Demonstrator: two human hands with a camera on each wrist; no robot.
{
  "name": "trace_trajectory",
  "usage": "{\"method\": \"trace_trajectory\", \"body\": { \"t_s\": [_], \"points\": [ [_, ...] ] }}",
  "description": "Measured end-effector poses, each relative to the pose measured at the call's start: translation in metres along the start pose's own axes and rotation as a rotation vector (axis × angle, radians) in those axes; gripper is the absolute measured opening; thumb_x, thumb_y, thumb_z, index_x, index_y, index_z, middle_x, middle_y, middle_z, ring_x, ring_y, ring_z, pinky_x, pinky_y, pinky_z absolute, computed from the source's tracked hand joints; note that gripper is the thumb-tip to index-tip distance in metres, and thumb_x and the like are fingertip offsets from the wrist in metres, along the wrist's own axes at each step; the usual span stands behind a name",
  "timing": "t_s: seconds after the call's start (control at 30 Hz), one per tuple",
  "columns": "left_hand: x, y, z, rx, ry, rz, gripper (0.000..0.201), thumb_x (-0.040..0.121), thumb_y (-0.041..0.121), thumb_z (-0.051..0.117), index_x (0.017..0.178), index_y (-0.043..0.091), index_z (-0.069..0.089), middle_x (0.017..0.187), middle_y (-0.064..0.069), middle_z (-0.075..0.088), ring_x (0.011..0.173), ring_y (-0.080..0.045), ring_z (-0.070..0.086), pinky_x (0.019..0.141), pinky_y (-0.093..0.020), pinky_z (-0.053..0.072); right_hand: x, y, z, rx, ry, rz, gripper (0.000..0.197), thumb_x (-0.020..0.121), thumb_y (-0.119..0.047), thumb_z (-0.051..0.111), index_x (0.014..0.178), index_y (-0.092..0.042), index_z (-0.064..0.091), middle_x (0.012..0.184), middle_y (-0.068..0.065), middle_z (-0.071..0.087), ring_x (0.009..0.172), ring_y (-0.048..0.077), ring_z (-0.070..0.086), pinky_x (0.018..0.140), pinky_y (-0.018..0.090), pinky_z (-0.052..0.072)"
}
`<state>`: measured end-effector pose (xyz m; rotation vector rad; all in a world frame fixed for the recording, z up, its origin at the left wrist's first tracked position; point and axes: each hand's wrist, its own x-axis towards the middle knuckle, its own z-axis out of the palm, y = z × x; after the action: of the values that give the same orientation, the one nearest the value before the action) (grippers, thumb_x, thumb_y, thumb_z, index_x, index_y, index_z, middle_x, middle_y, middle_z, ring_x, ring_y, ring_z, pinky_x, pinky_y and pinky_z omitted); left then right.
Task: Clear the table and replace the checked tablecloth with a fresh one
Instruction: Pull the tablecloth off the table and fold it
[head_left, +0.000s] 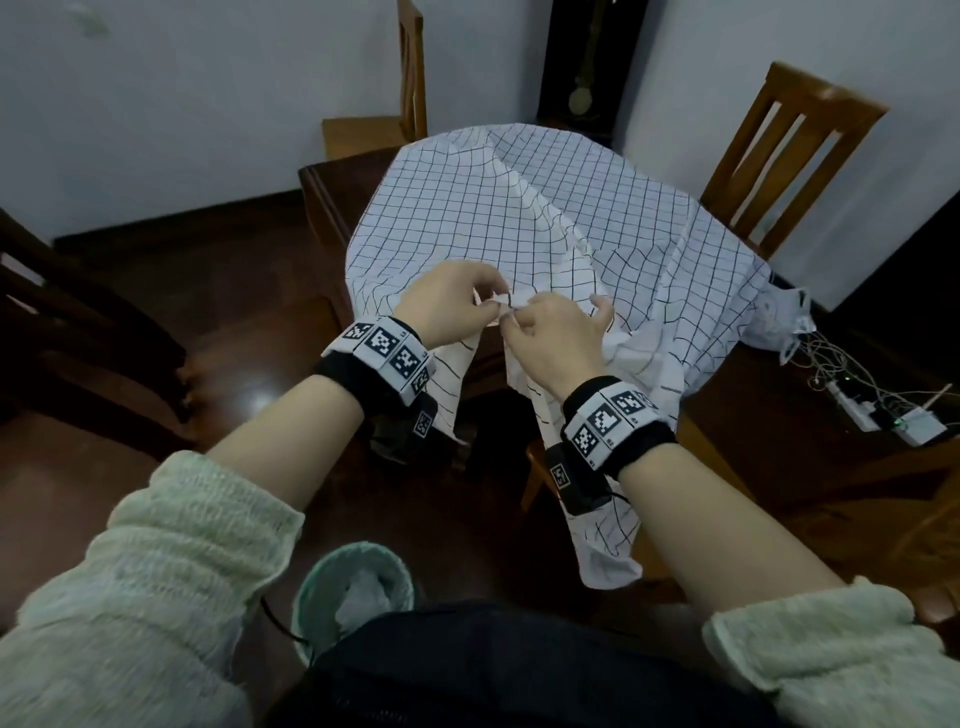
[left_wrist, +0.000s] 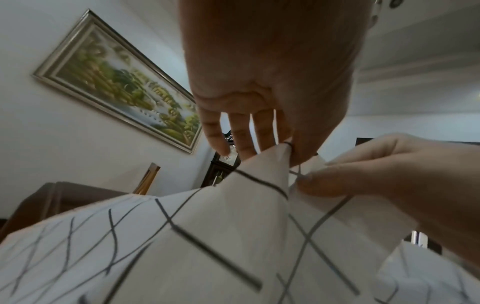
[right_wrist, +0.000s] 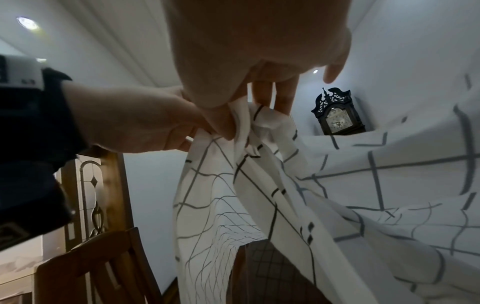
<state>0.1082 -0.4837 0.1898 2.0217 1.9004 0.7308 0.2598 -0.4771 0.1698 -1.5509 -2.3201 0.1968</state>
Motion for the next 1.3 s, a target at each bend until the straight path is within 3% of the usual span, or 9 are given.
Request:
{"method": "trace_trajectory", "body": {
  "t_s": [0.2,0.4,0.53,0.63,0.77,0.87,0.97,1.17,1.3],
  "points": [
    [-0.022,-0.020,0.006,0.206,0.015,-0.170,0.008,0.086,0.032,0.055,0.092,0.029,0.060,0.096,0.011,0.065,0.091,-0.013,0.059,0.069,-0.028,0.039,0.000,-0.004,0.003,0.135,0.106,0.103,0.047,0.092,-0.033,0.043,0.050,-0.013,0.041,0.071,-0.004,0.052,0.078,0.012,0.051,0.091,0.040,0.021],
    [-0.042,-0.050,0.011,0.299,-0.030,-0.429,0.022,0.086,0.020,0.051,0.106,0.028,0.057,0.105,0.002,0.062,0.097,-0.025,0.057,0.073,-0.032,0.039,0.002,-0.003,0.003,0.255,0.210,0.224,0.048,0.087,-0.032,0.047,0.046,-0.013,0.031,0.053,-0.004,0.038,0.070,0.014,0.050,0.093,0.043,0.027],
    [-0.058,-0.077,0.011,0.269,-0.053,-0.529,0.022,0.088,0.039,0.056,0.101,0.022,0.065,0.100,-0.003,0.065,0.093,-0.028,0.061,0.072,-0.033,0.045,0.006,0.001,-0.003,0.272,0.293,0.288,0.045,0.084,-0.030,0.047,0.045,-0.012,0.033,0.057,-0.003,0.040,0.070,0.016,0.049,0.086,0.041,0.028],
    [-0.062,-0.086,0.009,0.108,-0.026,-0.559,0.024,0.087,0.035,0.057,0.081,0.014,0.067,0.082,-0.005,0.067,0.077,-0.026,0.061,0.063,-0.030,0.045,0.004,-0.001,-0.003,0.241,0.304,0.268,0.042,0.086,-0.032,0.049,0.047,-0.015,0.043,0.077,-0.006,0.057,0.089,0.017,0.052,0.085,0.039,0.026],
    [-0.058,-0.075,0.006,-0.107,0.146,-0.491,0.034,0.088,0.028,0.051,0.058,0.014,0.044,0.059,-0.003,0.053,0.060,-0.023,0.051,0.052,-0.028,0.035,0.005,0.001,0.003,0.042,0.153,0.201,0.029,0.087,-0.039,0.051,0.075,-0.022,0.071,0.132,-0.007,0.052,0.132,0.017,0.029,0.108,0.048,0.015],
    [-0.048,-0.056,0.000,-0.081,0.195,-0.384,0.034,0.090,0.034,0.049,0.061,0.017,0.044,0.063,-0.002,0.058,0.064,-0.022,0.056,0.057,-0.029,0.040,0.001,0.000,0.014,-0.119,-0.007,0.128,0.030,0.087,-0.036,0.047,0.083,-0.026,0.075,0.148,-0.002,0.037,0.143,0.022,0.010,0.112,0.053,0.004],
    [-0.041,-0.039,-0.005,0.075,0.206,-0.279,0.032,0.093,0.034,0.047,0.066,0.016,0.045,0.065,0.000,0.055,0.067,-0.025,0.055,0.062,-0.032,0.045,-0.008,-0.008,0.021,-0.204,0.038,0.042,0.035,0.090,-0.038,0.045,0.075,-0.025,0.074,0.160,0.002,0.017,0.146,0.028,-0.008,0.110,0.053,-0.013],
    [-0.033,-0.018,-0.008,0.339,0.167,-0.084,0.024,0.094,0.023,0.046,0.071,0.018,0.047,0.075,0.001,0.048,0.070,-0.021,0.045,0.061,-0.030,0.036,-0.004,-0.016,0.001,-0.139,0.312,-0.147,0.034,0.087,-0.035,0.052,0.058,-0.024,0.068,0.158,0.004,0.026,0.145,0.031,0.005,0.112,0.049,-0.004],
    [-0.032,-0.007,-0.010,0.287,0.249,0.006,0.030,0.096,0.033,0.048,0.071,0.017,0.054,0.071,0.004,0.048,0.070,-0.017,0.043,0.061,-0.029,0.036,-0.006,-0.024,-0.003,-0.085,0.188,-0.059,0.029,0.088,-0.036,0.052,0.077,-0.024,0.075,0.124,-0.005,0.044,0.110,0.020,0.020,0.093,0.038,0.012]
  ]
}}
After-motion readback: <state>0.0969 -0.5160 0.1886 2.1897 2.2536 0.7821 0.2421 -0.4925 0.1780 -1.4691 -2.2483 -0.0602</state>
